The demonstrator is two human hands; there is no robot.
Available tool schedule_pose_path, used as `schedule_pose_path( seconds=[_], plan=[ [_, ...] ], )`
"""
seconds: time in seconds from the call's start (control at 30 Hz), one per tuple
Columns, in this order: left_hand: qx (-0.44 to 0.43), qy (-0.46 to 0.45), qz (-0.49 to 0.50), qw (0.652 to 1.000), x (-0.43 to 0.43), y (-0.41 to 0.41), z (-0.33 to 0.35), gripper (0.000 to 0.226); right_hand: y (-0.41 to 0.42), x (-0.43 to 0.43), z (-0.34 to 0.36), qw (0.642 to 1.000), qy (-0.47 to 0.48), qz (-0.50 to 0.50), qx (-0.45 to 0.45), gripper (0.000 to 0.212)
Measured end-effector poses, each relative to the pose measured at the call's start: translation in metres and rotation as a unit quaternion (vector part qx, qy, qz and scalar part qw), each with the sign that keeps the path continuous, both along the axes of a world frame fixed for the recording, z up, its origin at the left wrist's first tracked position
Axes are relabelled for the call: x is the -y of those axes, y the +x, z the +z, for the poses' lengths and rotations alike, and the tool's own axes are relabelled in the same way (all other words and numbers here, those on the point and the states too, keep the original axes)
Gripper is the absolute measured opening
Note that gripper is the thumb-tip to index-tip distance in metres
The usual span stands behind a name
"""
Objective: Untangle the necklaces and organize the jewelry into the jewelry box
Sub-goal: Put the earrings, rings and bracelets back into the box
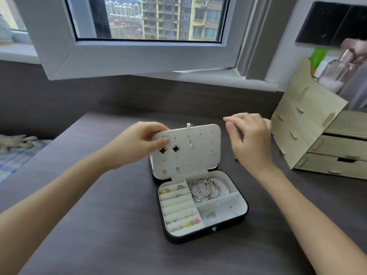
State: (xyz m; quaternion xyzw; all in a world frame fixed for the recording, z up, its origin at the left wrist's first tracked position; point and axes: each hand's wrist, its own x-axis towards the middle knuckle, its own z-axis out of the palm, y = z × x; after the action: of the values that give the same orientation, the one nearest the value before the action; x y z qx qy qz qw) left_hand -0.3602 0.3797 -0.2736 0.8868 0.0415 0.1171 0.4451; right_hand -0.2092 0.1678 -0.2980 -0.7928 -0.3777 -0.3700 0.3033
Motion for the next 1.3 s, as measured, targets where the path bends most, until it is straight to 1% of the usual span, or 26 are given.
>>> schedule_pose_path(
  seconds=[0.03, 0.07, 0.1, 0.13, 0.17, 0.23, 0.3, 0.37, 0.47, 0.53, 0.57, 0.7, 0.83, 0.97, 1.07, 1.2, 1.3],
  plan=[
    [-0.005, 0.001, 0.013, 1.0, -0.001, 0.003, -0.001, 0.013, 0.011, 0.009, -0.002, 0.996, -0.048, -0.055, -0.042, 0.025],
    [-0.011, 0.0, 0.026, 1.0, -0.002, 0.006, -0.002, 0.013, 0.019, 0.017, -0.004, 0.983, -0.117, -0.102, -0.095, 0.027],
    [-0.016, -0.001, 0.038, 0.999, -0.002, 0.01, -0.003, 0.013, 0.024, 0.024, -0.008, 0.961, -0.188, -0.136, -0.148, 0.029],
    [-0.022, -0.004, 0.05, 0.998, -0.003, 0.013, -0.004, 0.014, 0.025, 0.029, -0.012, 0.938, -0.25, -0.159, -0.181, 0.03],
    [-0.031, -0.007, 0.062, 0.998, -0.004, 0.018, -0.005, 0.014, 0.026, 0.033, -0.016, 0.919, -0.297, -0.171, -0.193, 0.029],
    [-0.046, -0.005, 0.079, 0.996, -0.005, 0.024, -0.008, 0.013, 0.024, 0.036, -0.024, 0.902, -0.343, -0.186, -0.185, 0.029],
    [-0.05, -0.001, 0.082, 0.995, -0.003, 0.029, -0.006, 0.015, 0.024, 0.036, -0.03, 0.901, -0.349, -0.198, -0.162, 0.029],
    [-0.046, 0.013, 0.076, 0.996, 0.001, 0.036, -0.002, 0.022, 0.025, 0.034, -0.037, 0.91, -0.342, -0.197, -0.131, 0.027],
    [-0.036, 0.057, 0.078, 0.995, 0.005, 0.049, 0.002, 0.017, 0.03, 0.031, -0.045, 0.922, -0.326, -0.186, -0.096, 0.022],
    [-0.032, 0.088, 0.081, 0.992, 0.007, 0.057, 0.005, 0.017, 0.034, 0.03, -0.048, 0.929, -0.322, -0.171, -0.069, 0.015],
    [-0.031, 0.106, 0.079, 0.991, 0.008, 0.06, 0.008, 0.017, 0.036, 0.029, -0.049, 0.928, -0.331, -0.164, -0.052, 0.012],
    [-0.036, 0.159, 0.068, 0.984, 0.013, 0.07, 0.016, 0.018, 0.038, 0.027, -0.049, 0.915, -0.374, -0.151, 0.011, 0.023],
    [-0.059, 0.203, 0.05, 0.976, 0.018, 0.077, 0.02, 0.025, 0.038, 0.026, -0.048, 0.908, -0.393, -0.14, 0.034, 0.022],
    [-0.055, 0.209, 0.027, 0.976, 0.021, 0.08, 0.022, 0.029, 0.042, 0.028, -0.046, 0.91, -0.397, -0.117, 0.037, 0.019],
    [-0.053, 0.209, 0.014, 0.976, 0.023, 0.081, 0.024, 0.031, 0.044, 0.027, -0.044, 0.916, -0.389, -0.094, 0.036, 0.022],
    [-0.055, 0.173, -0.003, 0.983, 0.026, 0.082, 0.021, 0.03, 0.041, 0.023, -0.046, 0.923, -0.369, -0.102, 0.036, 0.026],
    [-0.05, 0.149, -0.001, 0.988, 0.027, 0.082, 0.019, 0.029, 0.043, 0.018, -0.048, 0.936, -0.334, -0.115, 0.009, 0.028]
  ],
)
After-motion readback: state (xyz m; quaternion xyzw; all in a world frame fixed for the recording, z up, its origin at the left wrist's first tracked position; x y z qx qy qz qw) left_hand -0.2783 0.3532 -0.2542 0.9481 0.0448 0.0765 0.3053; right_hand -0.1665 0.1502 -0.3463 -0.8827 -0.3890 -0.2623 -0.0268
